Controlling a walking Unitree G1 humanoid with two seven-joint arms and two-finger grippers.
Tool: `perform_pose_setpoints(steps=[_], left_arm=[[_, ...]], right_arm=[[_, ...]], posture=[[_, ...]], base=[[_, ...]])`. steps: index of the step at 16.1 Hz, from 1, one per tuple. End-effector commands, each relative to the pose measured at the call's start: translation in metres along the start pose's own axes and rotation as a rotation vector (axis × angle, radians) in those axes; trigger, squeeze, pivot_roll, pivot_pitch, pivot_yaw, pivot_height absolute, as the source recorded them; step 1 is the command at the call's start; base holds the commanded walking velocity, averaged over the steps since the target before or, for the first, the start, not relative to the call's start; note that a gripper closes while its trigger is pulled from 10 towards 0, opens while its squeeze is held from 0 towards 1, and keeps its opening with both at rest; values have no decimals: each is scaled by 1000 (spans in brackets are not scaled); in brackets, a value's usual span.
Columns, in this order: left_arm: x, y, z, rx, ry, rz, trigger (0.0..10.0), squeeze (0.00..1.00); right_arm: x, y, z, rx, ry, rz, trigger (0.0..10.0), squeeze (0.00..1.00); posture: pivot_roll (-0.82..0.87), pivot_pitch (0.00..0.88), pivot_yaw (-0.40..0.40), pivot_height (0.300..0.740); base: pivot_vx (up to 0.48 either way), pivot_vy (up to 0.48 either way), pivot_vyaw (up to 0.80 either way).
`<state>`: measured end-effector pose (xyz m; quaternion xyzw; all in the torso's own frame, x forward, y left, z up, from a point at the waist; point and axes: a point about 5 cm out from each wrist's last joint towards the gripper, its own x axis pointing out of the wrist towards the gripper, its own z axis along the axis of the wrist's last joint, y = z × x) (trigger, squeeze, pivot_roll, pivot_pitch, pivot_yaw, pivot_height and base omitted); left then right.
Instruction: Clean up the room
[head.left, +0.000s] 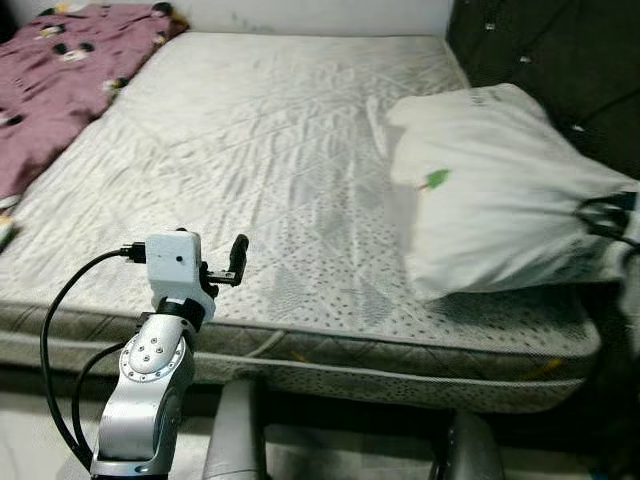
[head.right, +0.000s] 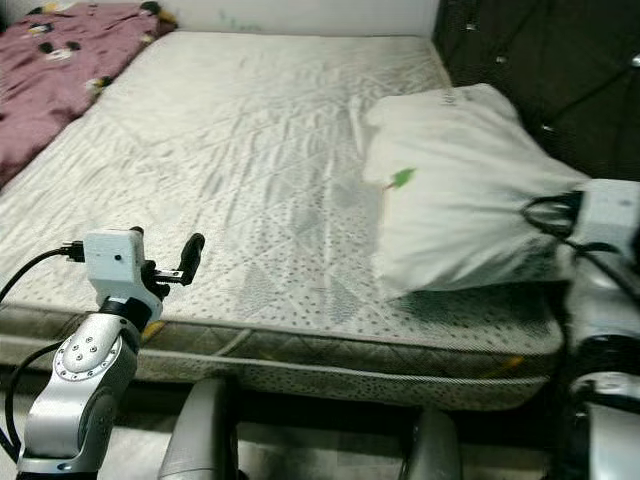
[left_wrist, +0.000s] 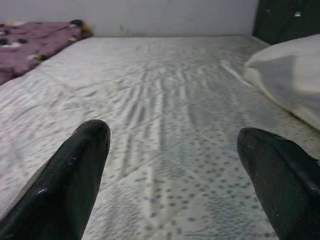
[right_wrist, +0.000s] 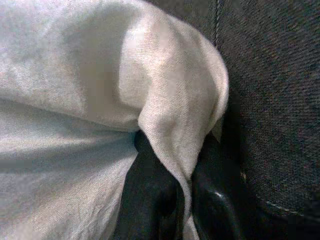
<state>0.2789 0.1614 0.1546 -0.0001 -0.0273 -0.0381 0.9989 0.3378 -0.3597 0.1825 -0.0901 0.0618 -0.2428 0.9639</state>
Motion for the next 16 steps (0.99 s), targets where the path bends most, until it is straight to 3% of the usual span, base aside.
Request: perform_pose_setpoints(steps=[1, 3, 4, 5, 6, 7, 9, 13, 16], left_arm=[[-2, 2, 1, 2, -7, 13, 10000, 0], [-3, 0, 0, 0, -2, 7, 10000, 0], [-4, 1, 2, 2, -5, 7, 10000, 0], [-4, 1, 2, 3, -6, 9, 10000, 0], [-9, 5, 2, 4, -2, 18, 10000, 0], [-13, 7, 0, 2, 7, 14, 10000, 0], [-22, 7, -3, -12, 24, -14, 10000, 0], [-38, 3, -11, -6, 63, -64, 10000, 0], [-35, -1, -12, -13, 68, -63, 10000, 0]], right_arm=[[1, -29, 21, 36, -90, -100, 0, 0], [-4, -27, 4, 60, -56, -95, 0, 0], [-20, -17, -14, 22, -88, -72, 0, 0], [-26, -13, -19, 7, -95, -61, 0, 0], [-55, 10, -45, -24, -77, 7, 0, 0], [-75, 25, -56, -33, -72, 63, 0, 0], [-104, 45, -66, -43, -62, 145, 0, 0], [-153, 64, -78, -14, 16, 227, 0, 0], [-146, 72, -63, 31, -24, 239, 0, 0]], posture=[[36, 41, 11, 521], [34, 46, 9, 521], [42, 50, -1, 521], [42, 50, -1, 521], [35, 58, -1, 521], [31, 58, 1, 521], [24, 60, 3, 521], [10, 74, 2, 521], [4, 73, -4, 521]], base=[[0, 0, 0], [0, 0, 0], [0, 0, 0], [0, 0, 0], [0, 0, 0], [0, 0, 0], [0, 0, 0], [0, 0, 0], [0, 0, 0]])
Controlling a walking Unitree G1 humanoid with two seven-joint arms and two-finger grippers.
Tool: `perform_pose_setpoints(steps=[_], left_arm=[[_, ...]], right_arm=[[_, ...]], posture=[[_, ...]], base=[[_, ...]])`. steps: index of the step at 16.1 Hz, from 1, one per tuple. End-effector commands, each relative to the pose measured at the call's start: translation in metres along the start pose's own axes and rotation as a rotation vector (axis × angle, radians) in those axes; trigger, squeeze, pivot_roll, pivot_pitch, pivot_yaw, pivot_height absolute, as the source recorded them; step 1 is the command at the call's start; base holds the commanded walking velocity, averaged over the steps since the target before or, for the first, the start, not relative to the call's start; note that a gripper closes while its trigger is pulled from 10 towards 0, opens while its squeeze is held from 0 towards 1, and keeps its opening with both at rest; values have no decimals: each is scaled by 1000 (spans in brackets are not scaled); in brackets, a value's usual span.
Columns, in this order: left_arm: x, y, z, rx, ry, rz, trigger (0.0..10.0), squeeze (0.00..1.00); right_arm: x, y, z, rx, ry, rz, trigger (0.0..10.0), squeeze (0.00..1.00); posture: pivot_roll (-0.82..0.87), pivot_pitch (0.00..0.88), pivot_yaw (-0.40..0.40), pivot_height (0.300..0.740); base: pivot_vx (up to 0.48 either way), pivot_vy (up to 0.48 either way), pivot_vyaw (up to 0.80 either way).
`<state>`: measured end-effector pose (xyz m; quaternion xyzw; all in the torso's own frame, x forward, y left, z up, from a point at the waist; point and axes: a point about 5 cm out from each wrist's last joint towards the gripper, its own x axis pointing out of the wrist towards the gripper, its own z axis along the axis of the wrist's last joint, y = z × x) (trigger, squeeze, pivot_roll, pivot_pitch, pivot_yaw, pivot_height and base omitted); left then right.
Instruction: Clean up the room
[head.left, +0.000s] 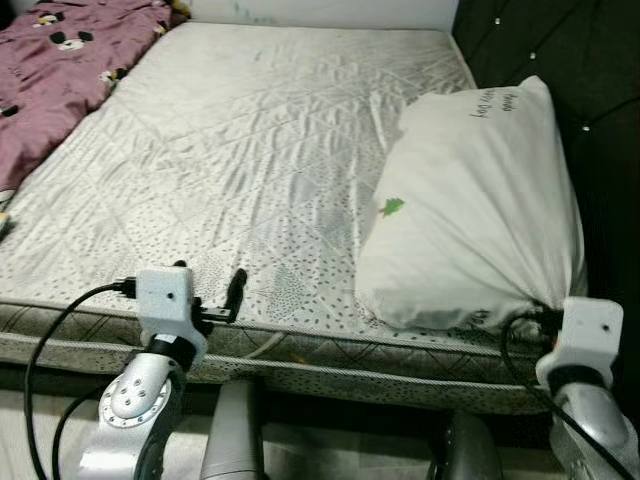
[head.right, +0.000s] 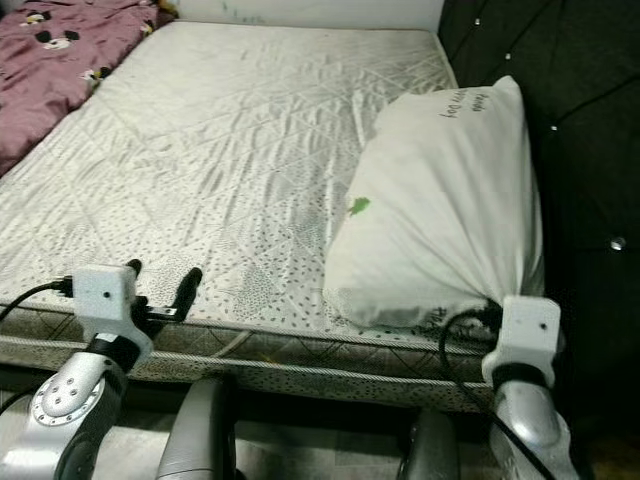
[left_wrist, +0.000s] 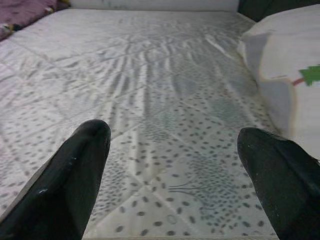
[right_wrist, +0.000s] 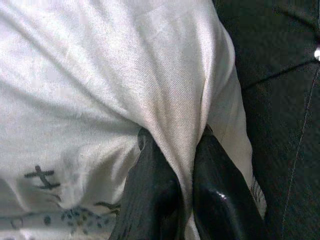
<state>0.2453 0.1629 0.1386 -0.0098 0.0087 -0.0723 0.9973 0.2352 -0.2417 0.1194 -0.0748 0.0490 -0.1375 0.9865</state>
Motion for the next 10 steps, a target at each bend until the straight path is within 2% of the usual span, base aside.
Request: perform_pose_setpoints(steps=[1, 4, 5, 6, 8, 9, 10], left_arm=[[0, -1, 3, 7, -5, 4, 10000, 0], [1, -2, 3, 5, -8, 8, 10000, 0], [1, -3, 2, 5, -7, 11, 10000, 0], [0, -3, 2, 4, -8, 15, 10000, 0], [-1, -3, 2, 5, -9, 23, 10000, 0], [-1, -1, 3, 7, -13, 36, 10000, 0], [0, 0, 3, 7, -16, 42, 10000, 0]], right_arm=[[7, 7, 6, 20, -1, 31, 0, 0], [25, 12, 19, 39, -35, 46, 0, 0], [36, 16, 27, 32, -64, 71, 0, 0], [55, 16, 38, 33, -91, 71, 0, 0], [80, 5, 51, 32, -98, 34, 0, 0], [98, -10, 61, 41, -93, -11, 0, 0], [107, -19, 67, 22, -91, -32, 0, 0]], posture=[[3, 71, -7, 521], [6, 71, -13, 521], [11, 71, -15, 521], [16, 70, -18, 521], [26, 65, -25, 521], [31, 63, -30, 521], [32, 63, -32, 521]], base=[[0, 0, 0], [0, 0, -687], [0, 0, 0], [0, 0, 0], [0, 0, 0], [0, 0, 0], [0, 0, 0]])
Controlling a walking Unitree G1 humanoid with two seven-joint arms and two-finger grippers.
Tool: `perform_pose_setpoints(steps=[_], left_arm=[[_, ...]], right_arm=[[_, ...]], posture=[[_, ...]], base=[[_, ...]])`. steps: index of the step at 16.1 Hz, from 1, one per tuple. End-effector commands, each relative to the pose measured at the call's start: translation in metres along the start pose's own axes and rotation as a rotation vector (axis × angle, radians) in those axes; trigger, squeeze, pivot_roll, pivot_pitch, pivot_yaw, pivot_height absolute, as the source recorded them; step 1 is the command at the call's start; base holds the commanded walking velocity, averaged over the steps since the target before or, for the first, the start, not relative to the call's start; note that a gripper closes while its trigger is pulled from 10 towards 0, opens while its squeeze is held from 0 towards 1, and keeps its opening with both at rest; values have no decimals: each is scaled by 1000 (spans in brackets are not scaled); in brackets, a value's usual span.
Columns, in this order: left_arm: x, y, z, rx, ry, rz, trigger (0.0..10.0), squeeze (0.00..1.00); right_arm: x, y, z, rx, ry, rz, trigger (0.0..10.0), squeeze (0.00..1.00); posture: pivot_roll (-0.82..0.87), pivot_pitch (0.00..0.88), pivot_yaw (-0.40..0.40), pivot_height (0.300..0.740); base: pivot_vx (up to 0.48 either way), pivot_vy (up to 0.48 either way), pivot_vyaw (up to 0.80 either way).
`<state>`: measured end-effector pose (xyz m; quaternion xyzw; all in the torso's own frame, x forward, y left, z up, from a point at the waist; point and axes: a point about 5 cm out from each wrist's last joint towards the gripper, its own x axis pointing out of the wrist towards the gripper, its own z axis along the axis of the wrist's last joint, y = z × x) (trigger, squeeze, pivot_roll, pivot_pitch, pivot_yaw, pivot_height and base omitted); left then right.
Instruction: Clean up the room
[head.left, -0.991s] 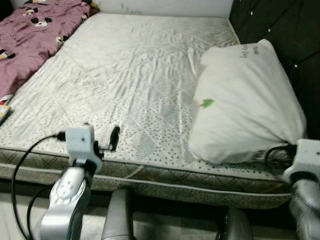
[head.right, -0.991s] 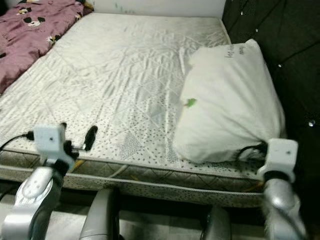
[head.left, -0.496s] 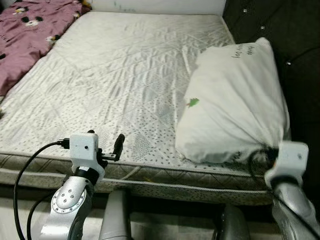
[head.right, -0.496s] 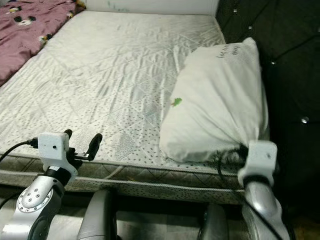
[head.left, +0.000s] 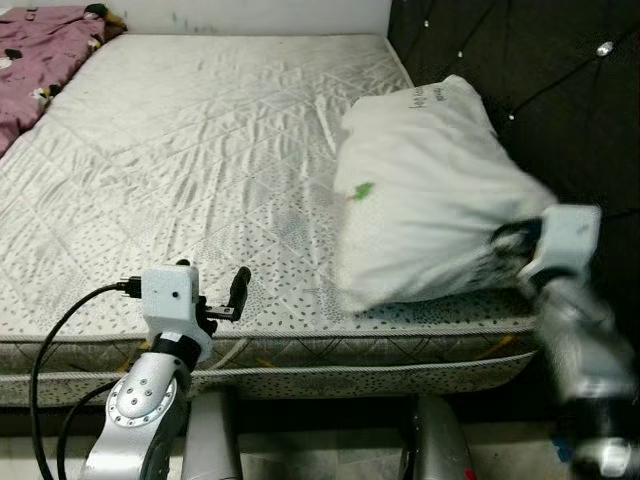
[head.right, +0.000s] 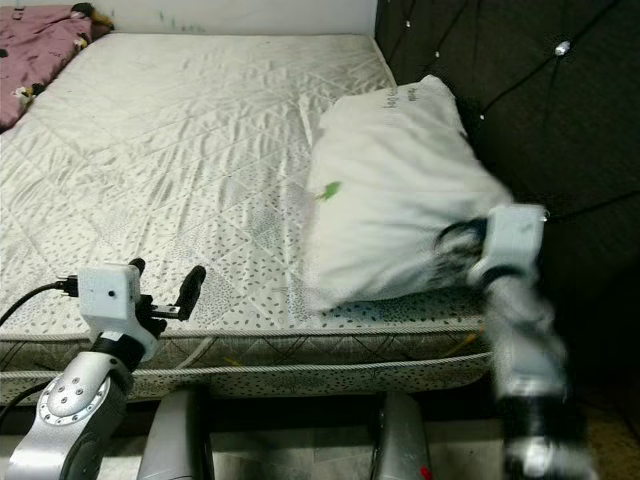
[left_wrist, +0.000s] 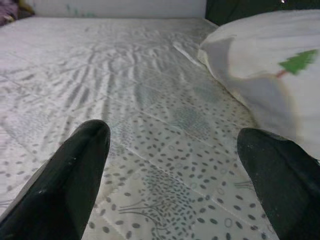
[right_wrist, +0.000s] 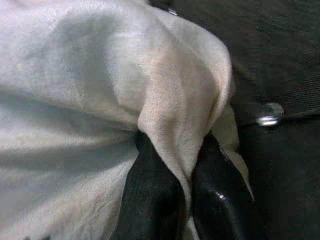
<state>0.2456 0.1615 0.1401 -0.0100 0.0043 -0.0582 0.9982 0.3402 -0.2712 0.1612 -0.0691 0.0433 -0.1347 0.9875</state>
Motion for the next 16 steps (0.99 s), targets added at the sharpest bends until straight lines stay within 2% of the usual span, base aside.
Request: perform_pose_setpoints(steps=[1, 2, 5, 7, 10, 12, 14, 15, 16], left_arm=[[0, 2, 2, 8, -8, 18, 10000, 0], [0, 1, 2, 8, -10, 21, 10000, 0], [0, 0, 2, 10, -9, 18, 10000, 0], [1, 1, 3, 14, -11, 16, 10000, 0], [1, 2, 1, 21, -3, 17, 10000, 0], [1, -1, -1, 22, 7, 8, 10000, 0], [2, 0, -1, 26, 6, 4, 10000, 0], [2, 1, 0, 28, 6, 6, 10000, 0], [4, 4, 2, 35, -4, 15, 10000, 0]], right_arm=[[9, -22, 25, 12, -93, -68, 0, 0], [18, -38, 37, 5, -108, -111, 0, 0], [26, -67, 51, 1, -114, -211, 0, 0], [28, -75, 51, 19, -111, -239, 0, 0], [26, -66, 25, 7, -56, -190, 0, 0], [20, -68, -3, 69, 29, -232, 0, 0], [13, -64, -20, 48, 53, -219, 0, 0], [8, -62, -28, 38, 61, -220, 0, 0], [-7, -66, -43, -2, 51, -257, 0, 0]], posture=[[36, 60, -35, 521], [36, 60, -35, 521], [40, 55, -30, 521], [43, 54, -26, 521], [44, 49, -20, 521], [48, 44, -16, 521], [47, 42, -12, 521], [45, 41, -10, 521], [45, 36, -6, 521]], base=[[0, 0, 0], [0, 0, 0], [0, 0, 0], [0, 0, 0], [0, 0, 0], [0, 0, 0], [0, 0, 0], [0, 0, 0], [0, 0, 0]])
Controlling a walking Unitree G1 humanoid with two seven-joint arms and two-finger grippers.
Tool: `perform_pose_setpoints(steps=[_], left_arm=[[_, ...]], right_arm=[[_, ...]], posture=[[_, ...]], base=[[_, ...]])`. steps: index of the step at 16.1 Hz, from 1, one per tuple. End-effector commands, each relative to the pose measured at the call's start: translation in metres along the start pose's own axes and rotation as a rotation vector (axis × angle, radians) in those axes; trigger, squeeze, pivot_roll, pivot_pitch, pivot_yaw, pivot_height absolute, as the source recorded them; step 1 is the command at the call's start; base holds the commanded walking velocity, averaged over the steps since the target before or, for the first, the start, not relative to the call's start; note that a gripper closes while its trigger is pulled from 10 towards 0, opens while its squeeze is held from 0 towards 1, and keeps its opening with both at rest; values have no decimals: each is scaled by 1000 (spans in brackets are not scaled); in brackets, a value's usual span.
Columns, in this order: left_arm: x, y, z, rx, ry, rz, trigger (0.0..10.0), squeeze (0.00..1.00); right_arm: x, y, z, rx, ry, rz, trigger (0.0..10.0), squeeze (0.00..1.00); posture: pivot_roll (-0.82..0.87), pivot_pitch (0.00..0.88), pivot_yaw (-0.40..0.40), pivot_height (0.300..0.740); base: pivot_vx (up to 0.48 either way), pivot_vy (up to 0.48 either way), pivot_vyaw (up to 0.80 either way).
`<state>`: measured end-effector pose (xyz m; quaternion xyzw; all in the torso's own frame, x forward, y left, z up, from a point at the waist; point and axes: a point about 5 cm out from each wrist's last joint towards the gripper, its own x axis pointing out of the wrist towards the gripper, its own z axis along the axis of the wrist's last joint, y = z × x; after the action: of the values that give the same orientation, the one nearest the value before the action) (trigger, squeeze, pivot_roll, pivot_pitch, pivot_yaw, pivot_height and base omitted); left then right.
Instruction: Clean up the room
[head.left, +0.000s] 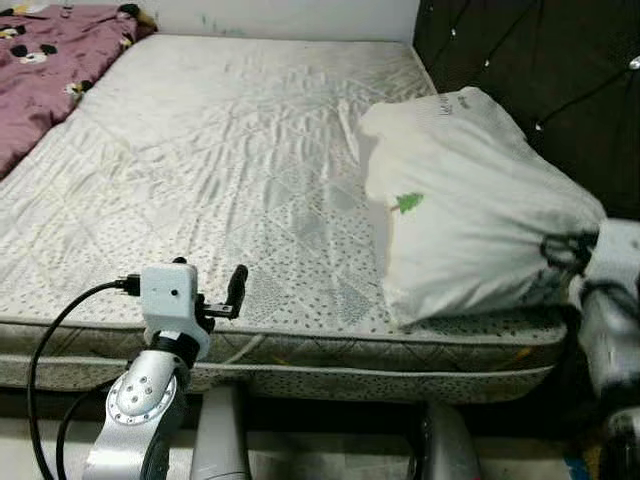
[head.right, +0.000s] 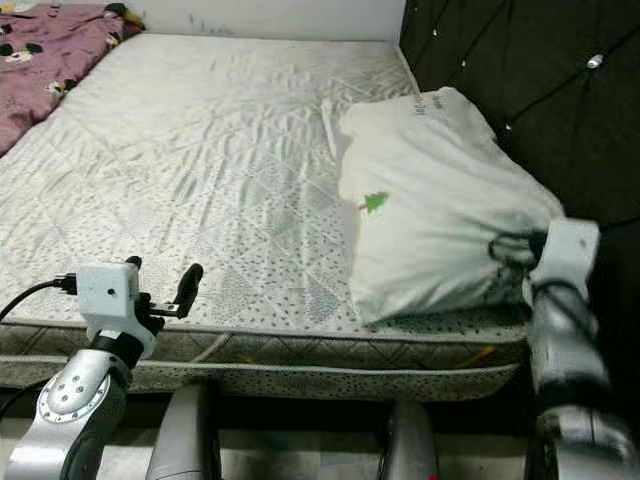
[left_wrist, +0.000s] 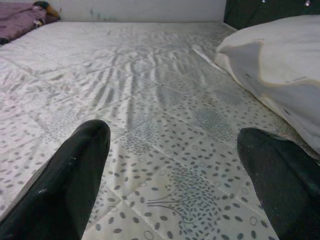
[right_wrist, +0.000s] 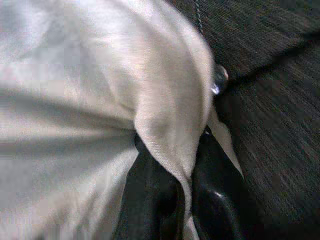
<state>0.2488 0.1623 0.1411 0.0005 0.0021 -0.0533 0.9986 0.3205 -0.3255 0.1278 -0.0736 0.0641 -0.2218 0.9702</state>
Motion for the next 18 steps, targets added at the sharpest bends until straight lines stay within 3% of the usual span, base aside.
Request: perform_pose_setpoints(steps=[1, 5, 7, 10, 14, 17, 18], left_arm=[[3, 4, 2, 15, -5, 8, 10000, 0], [9, 5, 4, 17, -16, 5, 10000, 0], [12, 3, 5, 16, -28, 0, 10000, 0], [16, 4, 6, 16, -42, 2, 10000, 0], [21, 1, 7, 9, -57, -5, 10000, 0], [22, 0, 5, 7, -54, -11, 10000, 0], [23, 1, 5, 7, -53, -10, 10000, 0]], right_arm=[[-8, -18, -10, -6, 13, -87, 0, 0], [-20, -30, -24, -39, 29, -115, 0, 0], [-34, -42, -33, -61, 47, -132, 0, 0], [-46, -44, -42, -74, 62, -136, 0, 0], [-69, -27, -61, -65, 111, -89, 0, 0], [-60, -6, -45, -65, 61, -43, 0, 0], [-56, 4, -36, -80, 32, -13, 3647, 0]], posture=[[42, 34, -5, 521], [36, 16, 0, 521], [30, 0, -1, 521], [19, 0, -3, 521], [1, 0, 3, 521], [-11, 0, 6, 521], [-13, 0, 5, 521]], base=[[0, 0, 0], [0, 0, 0], [0, 0, 0], [0, 0, 0], [0, 0, 0], [0, 0, 0], [0, 0, 0]])
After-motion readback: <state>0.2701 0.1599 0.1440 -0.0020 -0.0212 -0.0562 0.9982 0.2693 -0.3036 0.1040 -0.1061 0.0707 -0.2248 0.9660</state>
